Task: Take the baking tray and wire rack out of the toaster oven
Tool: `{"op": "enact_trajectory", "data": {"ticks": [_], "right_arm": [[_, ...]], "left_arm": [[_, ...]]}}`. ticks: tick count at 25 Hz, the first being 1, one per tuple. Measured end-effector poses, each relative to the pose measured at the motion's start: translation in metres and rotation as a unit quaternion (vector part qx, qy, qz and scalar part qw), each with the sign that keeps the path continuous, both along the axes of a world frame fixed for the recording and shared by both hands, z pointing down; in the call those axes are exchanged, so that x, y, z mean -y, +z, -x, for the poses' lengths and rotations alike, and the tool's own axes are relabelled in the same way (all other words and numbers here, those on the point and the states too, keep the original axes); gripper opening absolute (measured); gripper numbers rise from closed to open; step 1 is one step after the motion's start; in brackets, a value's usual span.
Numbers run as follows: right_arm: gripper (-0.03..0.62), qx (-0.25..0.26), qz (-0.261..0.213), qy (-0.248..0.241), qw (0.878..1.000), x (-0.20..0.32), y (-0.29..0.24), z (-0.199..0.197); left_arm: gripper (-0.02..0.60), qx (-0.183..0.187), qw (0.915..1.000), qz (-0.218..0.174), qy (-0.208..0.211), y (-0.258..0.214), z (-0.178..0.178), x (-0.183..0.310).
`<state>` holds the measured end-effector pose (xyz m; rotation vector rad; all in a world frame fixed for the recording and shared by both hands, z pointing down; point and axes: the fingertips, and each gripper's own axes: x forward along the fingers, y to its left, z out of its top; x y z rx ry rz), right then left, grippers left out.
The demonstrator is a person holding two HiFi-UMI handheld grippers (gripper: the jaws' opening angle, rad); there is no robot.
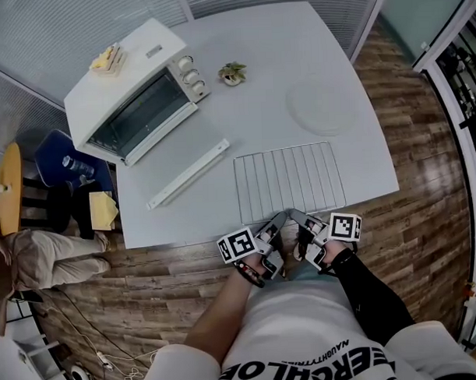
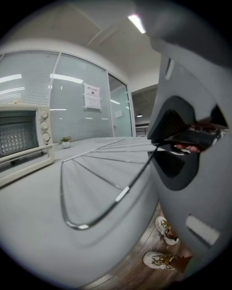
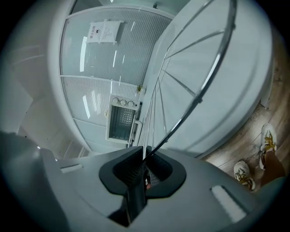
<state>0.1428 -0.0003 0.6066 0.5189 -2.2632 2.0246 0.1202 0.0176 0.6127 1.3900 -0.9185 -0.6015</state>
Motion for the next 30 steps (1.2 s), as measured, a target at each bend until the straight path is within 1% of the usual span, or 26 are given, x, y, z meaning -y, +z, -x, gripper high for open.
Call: {"op": "enact_trajectory", "data": {"ticks": [2, 7, 9, 11, 16, 19, 24, 30], "right_arm": [[0.025, -0.002, 0.001, 0.000, 1.000, 0.000, 0.001, 0.001], [0.028, -0.010, 0.014, 0.007, 1.000, -0.001, 0.004, -0.001], [0.028, -0.034, 0.012, 0.004, 0.999, -0.003, 0.008, -0.005], [0.029, -0.045, 0.012, 0.000, 0.999, -0.006, 0.008, -0.005], [0.038, -0.022, -0.001, -0.012, 1.000, -0.009, 0.004, -0.001], [0.047, -0.027, -0.007, -0.022, 0.999, -0.014, 0.006, -0.002], [0.079, -0.059, -0.016, -0.039, 0.997, -0.023, 0.014, -0.006], [0.095, -0.092, -0.014, -0.050, 0.994, -0.028, 0.027, -0.012]], "left_arm": [[0.080, 0.002, 0.9999, 0.000, 0.012, 0.000, -0.008, -0.005], [0.080, 0.003, 0.9999, -0.004, 0.009, 0.000, -0.007, -0.008], [0.080, 0.001, 1.0000, -0.005, 0.006, -0.001, -0.006, -0.008], [0.080, 0.004, 1.0000, -0.004, 0.007, 0.001, -0.005, -0.009], [0.080, 0.004, 0.9999, 0.001, 0.011, 0.004, -0.009, -0.014], [0.080, 0.004, 0.9999, 0.007, 0.011, 0.007, -0.010, -0.018], [0.080, 0.017, 0.9994, 0.027, 0.012, 0.017, -0.007, -0.023], [0.080, 0.039, 0.9971, 0.053, 0.040, 0.028, -0.015, -0.029]]}}
